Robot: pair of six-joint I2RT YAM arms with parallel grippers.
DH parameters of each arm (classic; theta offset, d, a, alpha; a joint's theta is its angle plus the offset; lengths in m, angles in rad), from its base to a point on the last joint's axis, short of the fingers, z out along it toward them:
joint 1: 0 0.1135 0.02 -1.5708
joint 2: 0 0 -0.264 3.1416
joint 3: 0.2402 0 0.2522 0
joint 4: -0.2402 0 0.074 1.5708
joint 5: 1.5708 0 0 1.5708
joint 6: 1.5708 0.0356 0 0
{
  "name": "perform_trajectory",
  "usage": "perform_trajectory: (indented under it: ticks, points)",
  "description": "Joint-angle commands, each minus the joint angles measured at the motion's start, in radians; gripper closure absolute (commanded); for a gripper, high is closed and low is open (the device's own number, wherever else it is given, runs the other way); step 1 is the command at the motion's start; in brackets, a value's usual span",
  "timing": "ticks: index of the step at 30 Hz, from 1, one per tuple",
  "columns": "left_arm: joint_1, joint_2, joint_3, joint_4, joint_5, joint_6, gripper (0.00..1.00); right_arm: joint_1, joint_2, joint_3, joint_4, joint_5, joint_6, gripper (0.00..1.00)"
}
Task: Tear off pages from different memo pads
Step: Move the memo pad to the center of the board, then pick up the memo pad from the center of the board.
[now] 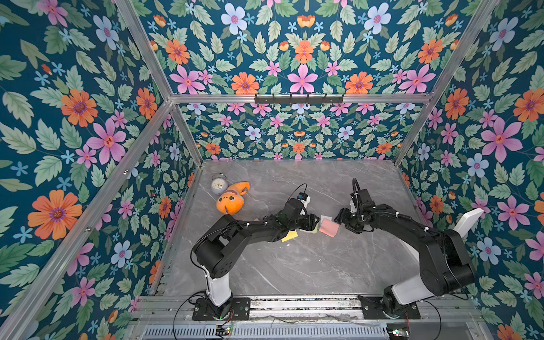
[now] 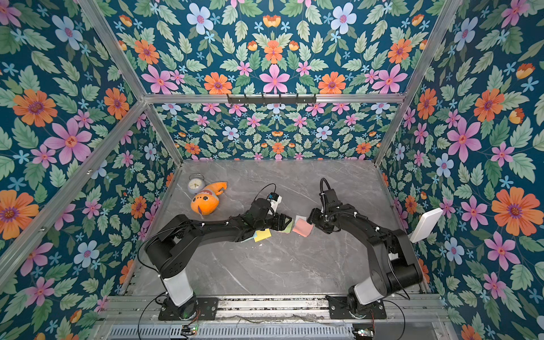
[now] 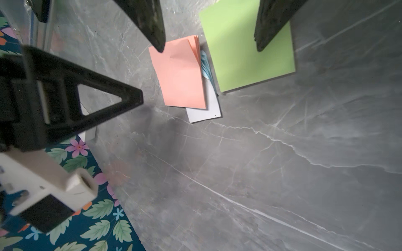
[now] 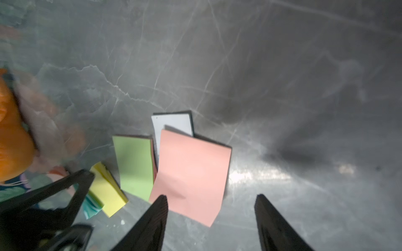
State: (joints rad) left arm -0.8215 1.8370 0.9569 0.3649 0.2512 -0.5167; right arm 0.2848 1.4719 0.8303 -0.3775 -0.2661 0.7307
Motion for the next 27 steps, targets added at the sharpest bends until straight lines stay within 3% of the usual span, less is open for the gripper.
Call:
perform_trajectory:
  ticks: [1, 4, 7, 18, 27]
  points:
    - [-0.011, 0.039, 0.045, -0.007, 0.045, -0.001, 0.35, -0.003, -0.065, -0.103, 0.049, -0.114, 0.170, 0.37]
    - [-0.014, 0.089, 0.093, -0.031, 0.050, 0.011, 0.39, 0.009, -0.116, -0.233, 0.267, -0.152, 0.350, 0.42]
    - [-0.017, 0.128, 0.112, -0.053, 0.081, 0.002, 0.45, 0.019, -0.114, -0.288, 0.393, -0.149, 0.439, 0.44]
    - [-0.031, 0.138, 0.079, -0.037, 0.117, -0.016, 0.57, 0.019, -0.012, -0.349, 0.574, -0.139, 0.503, 0.50]
    - [-0.033, 0.137, 0.083, -0.040, 0.115, -0.011, 0.61, 0.020, -0.016, -0.328, 0.534, -0.118, 0.474, 0.59]
